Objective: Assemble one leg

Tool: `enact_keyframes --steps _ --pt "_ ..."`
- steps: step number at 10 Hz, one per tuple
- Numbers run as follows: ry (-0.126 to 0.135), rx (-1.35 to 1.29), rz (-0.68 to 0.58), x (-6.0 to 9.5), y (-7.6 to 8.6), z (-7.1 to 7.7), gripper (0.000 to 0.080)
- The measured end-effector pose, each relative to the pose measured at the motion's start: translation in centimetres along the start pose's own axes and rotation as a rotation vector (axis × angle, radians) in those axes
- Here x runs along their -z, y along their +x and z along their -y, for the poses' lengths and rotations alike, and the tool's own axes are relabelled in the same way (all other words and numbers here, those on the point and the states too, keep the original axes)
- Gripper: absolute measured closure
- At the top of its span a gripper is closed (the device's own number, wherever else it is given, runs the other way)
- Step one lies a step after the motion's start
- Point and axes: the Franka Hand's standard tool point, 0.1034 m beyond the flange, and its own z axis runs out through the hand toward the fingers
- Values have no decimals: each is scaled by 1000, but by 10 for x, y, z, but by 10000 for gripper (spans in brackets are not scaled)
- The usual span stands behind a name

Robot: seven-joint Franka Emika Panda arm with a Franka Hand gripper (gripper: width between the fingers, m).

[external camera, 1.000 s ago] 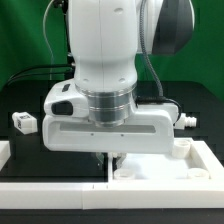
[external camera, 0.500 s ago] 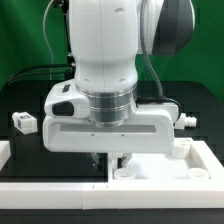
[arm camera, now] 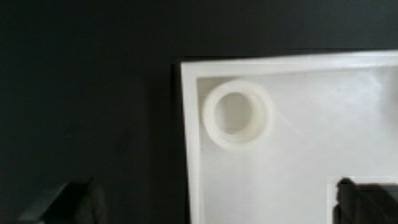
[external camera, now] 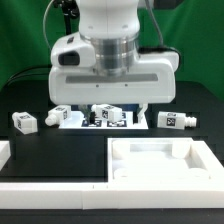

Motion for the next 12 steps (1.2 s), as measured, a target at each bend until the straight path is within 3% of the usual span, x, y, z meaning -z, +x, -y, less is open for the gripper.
enact_keyframes --steps 4,7,8,9,12 --pt "0 -12 10 -7 -3 0 151" --pt "-8 -27 32 -22 -59 -1 151" --pt "-15 -31 -2 -30 -84 4 151" --pt "-25 -27 -28 -30 -97 11 151" --pt "-18 -20 -25 -31 -92 12 151"
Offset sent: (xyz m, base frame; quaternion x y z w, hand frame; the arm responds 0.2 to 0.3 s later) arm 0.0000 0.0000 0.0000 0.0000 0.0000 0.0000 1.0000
